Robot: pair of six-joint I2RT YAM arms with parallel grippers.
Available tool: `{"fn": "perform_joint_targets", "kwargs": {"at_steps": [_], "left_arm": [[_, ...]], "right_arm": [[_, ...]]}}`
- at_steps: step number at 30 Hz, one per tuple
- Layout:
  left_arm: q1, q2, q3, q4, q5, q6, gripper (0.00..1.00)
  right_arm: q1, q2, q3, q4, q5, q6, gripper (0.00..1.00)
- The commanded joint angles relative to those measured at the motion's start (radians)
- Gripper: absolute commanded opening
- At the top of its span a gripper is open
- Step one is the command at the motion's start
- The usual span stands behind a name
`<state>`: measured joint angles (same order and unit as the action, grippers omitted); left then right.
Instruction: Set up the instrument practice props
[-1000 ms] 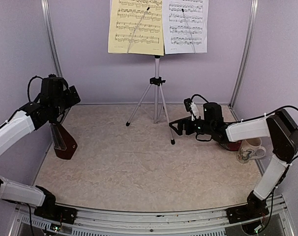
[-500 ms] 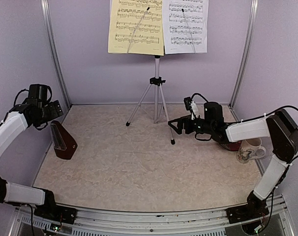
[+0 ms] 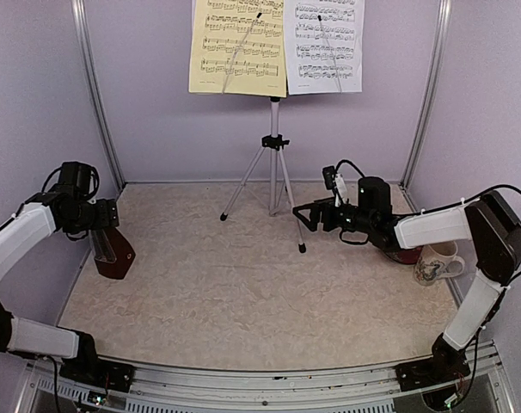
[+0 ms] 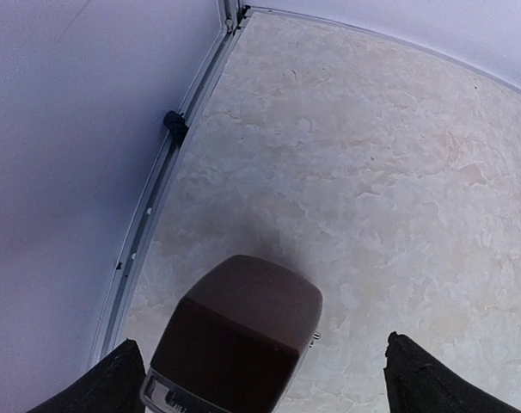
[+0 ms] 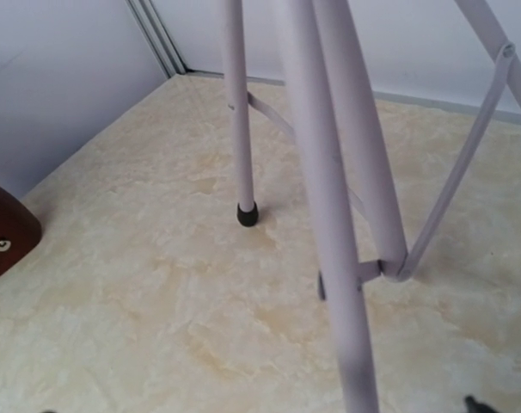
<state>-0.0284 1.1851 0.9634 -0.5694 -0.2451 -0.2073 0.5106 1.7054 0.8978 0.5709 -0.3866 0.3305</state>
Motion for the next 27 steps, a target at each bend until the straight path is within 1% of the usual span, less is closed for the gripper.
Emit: {"fn": "perform_joint_targets", "kwargs": {"at_steps": [1, 7, 9, 10, 13, 14, 17, 20, 24, 27], "left_arm": [[0.003, 0.023, -0.014, 0.012, 0.071, 0.032, 0.88], [0.004, 0.042, -0.017, 0.031, 0.103, 0.008, 0.71], [0.004, 0.046, -0.023, 0.035, 0.1, -0.003, 0.64], [0.003, 0.049, -0.024, 0.038, 0.096, -0.009, 0.59], [0.001, 0.042, -0.017, 0.052, 0.1, -0.038, 0.4], [-0.006, 0.032, -0.017, 0.068, 0.108, -0.051, 0.37], [-0.057, -0.005, -0.015, 0.099, 0.08, -0.094, 0.31], [-0.141, -0.025, 0.003, 0.122, 0.056, -0.14, 0.27], [-0.318, -0.008, 0.041, 0.148, 0.013, -0.215, 0.25], [-0.424, 0.029, 0.077, 0.162, -0.019, -0.265, 0.24]], "right_arm": [[0.007, 0.019, -0.005, 0.044, -0.018, 0.012, 1.0], [0.0, 0.005, -0.015, 0.045, -0.017, 0.007, 1.0], [-0.005, 0.002, -0.019, 0.049, -0.021, 0.012, 1.0], [-0.008, 0.001, -0.021, 0.052, -0.023, 0.016, 1.0], [-0.014, -0.003, -0.025, 0.053, -0.028, 0.019, 1.0], [-0.014, -0.004, -0.025, 0.052, -0.028, 0.019, 1.0], [-0.014, -0.014, -0.021, 0.044, -0.028, 0.018, 1.0], [-0.014, -0.03, -0.018, 0.032, -0.025, 0.014, 1.0], [-0.014, -0.04, -0.012, 0.014, -0.027, 0.01, 1.0], [-0.014, -0.041, -0.01, 0.008, -0.034, 0.013, 1.0]]}}
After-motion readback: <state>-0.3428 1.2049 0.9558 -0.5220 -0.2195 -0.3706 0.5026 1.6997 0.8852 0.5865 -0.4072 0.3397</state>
